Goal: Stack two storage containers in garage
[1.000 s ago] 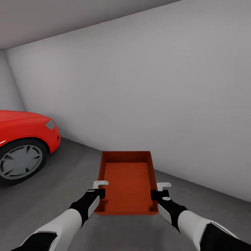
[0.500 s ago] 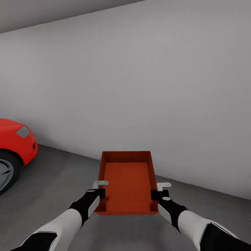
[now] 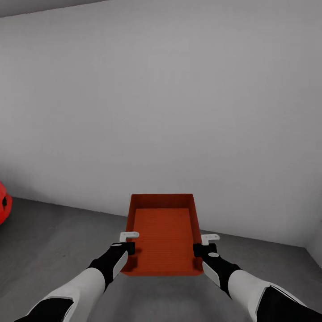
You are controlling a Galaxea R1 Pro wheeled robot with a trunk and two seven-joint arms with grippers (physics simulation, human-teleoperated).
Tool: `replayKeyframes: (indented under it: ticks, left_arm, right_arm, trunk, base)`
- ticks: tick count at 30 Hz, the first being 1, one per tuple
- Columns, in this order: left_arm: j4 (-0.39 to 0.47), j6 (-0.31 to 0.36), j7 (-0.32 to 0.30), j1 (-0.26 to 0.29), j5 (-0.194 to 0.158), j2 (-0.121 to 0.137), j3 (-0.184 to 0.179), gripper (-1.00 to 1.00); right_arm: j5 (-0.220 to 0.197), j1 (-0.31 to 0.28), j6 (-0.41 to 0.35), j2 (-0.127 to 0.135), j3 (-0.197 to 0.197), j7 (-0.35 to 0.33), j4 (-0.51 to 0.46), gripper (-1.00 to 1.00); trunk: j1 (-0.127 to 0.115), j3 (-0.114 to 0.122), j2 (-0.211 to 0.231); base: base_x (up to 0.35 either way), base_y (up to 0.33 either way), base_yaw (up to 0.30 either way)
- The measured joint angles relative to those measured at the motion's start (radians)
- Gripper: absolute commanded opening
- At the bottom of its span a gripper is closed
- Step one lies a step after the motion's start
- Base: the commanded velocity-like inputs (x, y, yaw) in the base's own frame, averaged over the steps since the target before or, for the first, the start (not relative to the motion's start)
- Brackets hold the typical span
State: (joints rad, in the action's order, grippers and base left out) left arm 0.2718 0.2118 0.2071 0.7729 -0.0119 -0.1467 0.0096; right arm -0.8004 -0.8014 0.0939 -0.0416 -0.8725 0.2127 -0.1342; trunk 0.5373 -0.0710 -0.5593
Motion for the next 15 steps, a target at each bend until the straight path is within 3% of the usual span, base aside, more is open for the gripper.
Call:
replayKeyframes:
  ticks: [15]
  left_arm:
    - [0.000, 0.001, 0.000, 0.000, 0.000, 0.000, 0.000, -1.00]
  right_arm:
    - [0.000, 0.000, 0.000, 0.000, 0.000, 0.000, 0.000, -1.00]
  trunk:
    - [0.000, 0.000, 0.000]
  base:
    - [0.199, 0.000, -0.265]
